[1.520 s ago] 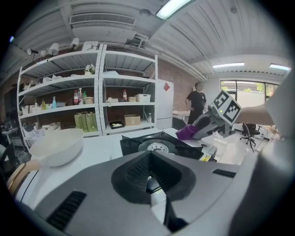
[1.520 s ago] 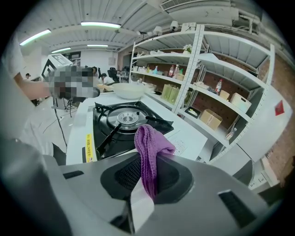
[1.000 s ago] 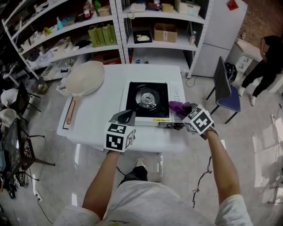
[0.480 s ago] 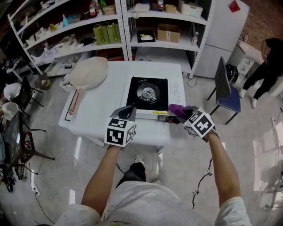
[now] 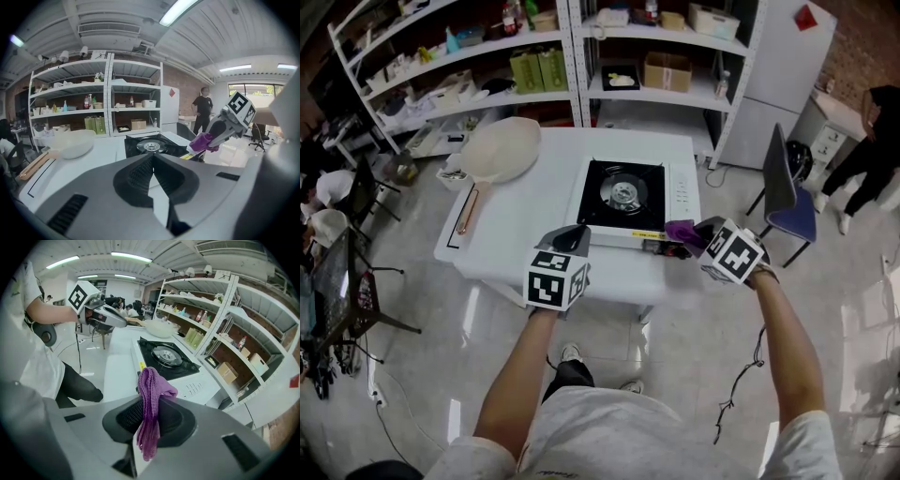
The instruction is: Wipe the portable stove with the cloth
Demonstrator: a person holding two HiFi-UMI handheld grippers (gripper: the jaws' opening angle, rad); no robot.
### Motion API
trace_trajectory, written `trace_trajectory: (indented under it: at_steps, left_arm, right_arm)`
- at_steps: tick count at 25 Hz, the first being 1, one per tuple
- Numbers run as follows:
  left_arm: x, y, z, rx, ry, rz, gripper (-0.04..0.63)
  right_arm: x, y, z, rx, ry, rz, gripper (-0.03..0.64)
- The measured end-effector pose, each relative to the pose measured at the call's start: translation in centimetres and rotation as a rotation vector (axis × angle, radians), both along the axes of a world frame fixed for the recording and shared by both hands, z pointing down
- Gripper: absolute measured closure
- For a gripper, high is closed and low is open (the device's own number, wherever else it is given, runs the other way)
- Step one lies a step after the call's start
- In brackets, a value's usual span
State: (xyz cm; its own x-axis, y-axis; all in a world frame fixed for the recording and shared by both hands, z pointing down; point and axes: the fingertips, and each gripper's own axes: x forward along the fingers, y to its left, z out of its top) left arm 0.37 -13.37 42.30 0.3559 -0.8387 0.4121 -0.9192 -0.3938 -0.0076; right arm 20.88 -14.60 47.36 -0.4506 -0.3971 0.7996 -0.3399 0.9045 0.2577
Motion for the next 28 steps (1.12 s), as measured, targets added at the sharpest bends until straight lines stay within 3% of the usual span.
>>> trace_trajectory:
  at_steps: [9, 28]
  left_arm:
    - [-2.7, -1.2, 0.6, -0.009, 0.024, 0.027, 0.592]
    - [-5.9, -3.1, 0.6, -0.013, 0.029, 0.074, 0.592]
  right_arm:
    - [-2.5, 0.3, 1.3, -0.069, 0.083, -0.035, 0.554]
    - [-8.9, 0.8, 1.9, -0.128, 0.078, -0.102, 0.554]
